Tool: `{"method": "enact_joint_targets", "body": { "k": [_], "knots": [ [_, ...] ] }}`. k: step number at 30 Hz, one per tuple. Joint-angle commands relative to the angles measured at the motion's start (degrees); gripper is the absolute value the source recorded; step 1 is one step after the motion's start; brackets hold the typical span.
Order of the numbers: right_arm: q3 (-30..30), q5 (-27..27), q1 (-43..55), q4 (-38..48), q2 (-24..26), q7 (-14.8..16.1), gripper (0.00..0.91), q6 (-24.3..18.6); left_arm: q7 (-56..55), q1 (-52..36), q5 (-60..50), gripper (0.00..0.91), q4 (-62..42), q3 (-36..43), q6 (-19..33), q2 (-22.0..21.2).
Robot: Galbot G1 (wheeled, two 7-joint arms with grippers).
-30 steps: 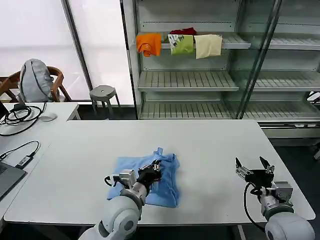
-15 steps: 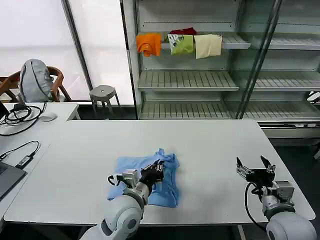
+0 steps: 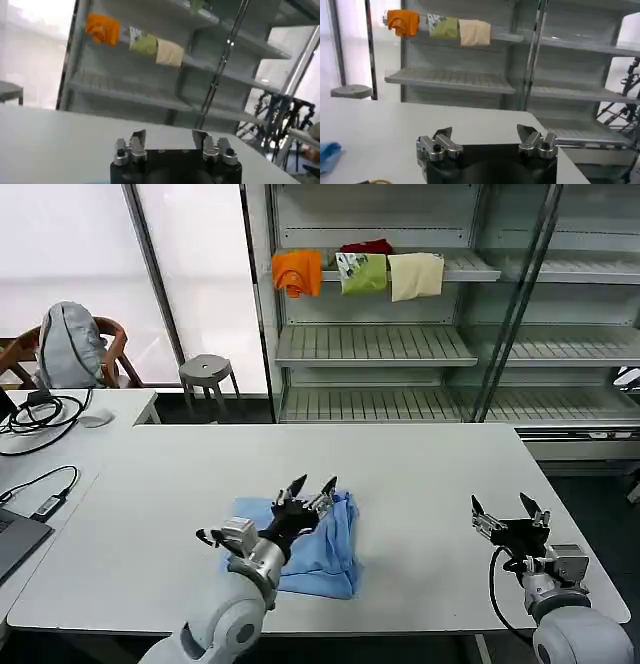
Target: Fold and organize the clothes.
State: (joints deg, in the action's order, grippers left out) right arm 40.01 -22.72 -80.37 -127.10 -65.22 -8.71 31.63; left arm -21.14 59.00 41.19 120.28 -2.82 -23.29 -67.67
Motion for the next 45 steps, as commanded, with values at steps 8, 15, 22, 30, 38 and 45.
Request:
{"method": "enact_joint_targets", "body": {
  "k": [8,15,22,30,38,45],
  "knots": [
    [-0.6,-1.73,2.39,0.96,0.94,0.23,0.907,-0.19,-3.67,14.15,-7.67,0.907,-0.16,-15.66,-2.07,8.42],
    [-1.2,-1.31,2.49,0.15,1.03,0.11,0.907,-0.06,-5.25,15.22,-7.39,0.907,-2.43,-13.4,-2.31,6.94],
    [-1.59,-0.63,2.68,0.69,0.68,0.13,0.907,-0.06,-5.89,12.94,-9.44,0.907,-6.04,-11.16,-1.12,4.79],
    [-1.75,0.21,2.33,0.6,0.16,0.1,0.907,-0.06,-7.92,13.64,-12.55,0.907,-5.6,-9.37,-2.36,4.47],
    [-1.6,0.7,1.85,0.32,-0.16,0.15,0.907,-0.13,-9.0,12.43,-10.36,0.907,-7.32,-8.9,-3.53,4.0],
    [-1.57,1.31,1.43,0.23,-0.34,0.27,0.907,-0.26,-9.1,13.45,-10.41,0.484,-6.96,-7.91,-3.71,3.6]
  ]
}}
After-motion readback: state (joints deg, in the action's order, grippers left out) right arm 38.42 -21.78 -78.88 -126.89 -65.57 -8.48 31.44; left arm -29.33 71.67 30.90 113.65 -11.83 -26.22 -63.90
